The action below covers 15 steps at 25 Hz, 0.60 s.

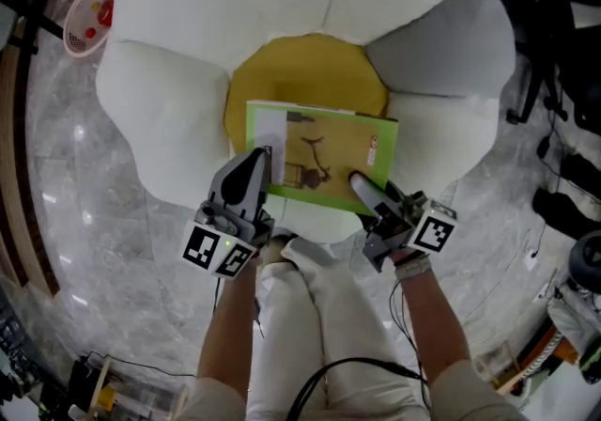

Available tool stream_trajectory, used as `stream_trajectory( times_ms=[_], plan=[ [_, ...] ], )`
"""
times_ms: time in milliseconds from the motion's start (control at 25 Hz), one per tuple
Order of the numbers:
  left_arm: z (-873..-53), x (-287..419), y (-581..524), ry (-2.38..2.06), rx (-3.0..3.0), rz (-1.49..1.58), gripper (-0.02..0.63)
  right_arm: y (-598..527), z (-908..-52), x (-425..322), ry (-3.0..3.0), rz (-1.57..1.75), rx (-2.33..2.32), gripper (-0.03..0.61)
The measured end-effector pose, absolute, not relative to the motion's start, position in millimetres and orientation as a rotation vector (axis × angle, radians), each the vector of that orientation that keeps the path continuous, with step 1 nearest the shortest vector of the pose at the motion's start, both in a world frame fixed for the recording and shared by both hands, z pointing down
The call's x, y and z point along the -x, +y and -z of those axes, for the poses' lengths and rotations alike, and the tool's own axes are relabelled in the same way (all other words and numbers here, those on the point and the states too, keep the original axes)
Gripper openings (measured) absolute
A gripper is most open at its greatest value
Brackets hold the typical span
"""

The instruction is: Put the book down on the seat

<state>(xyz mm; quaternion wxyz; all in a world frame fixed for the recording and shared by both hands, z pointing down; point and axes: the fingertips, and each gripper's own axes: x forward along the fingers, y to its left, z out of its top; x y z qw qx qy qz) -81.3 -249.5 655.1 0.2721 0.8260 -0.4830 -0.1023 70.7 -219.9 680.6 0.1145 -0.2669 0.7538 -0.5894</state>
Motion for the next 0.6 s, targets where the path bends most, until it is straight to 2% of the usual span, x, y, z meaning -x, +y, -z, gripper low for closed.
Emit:
stream_trajectory(
  times_ms=[600],
  plan=[
    [-687, 81, -259, -1.299, -2.258, 0.263, 0.023, -231, -716, -71, 2.227, 1.691, 0.807, 0.147]
  ],
)
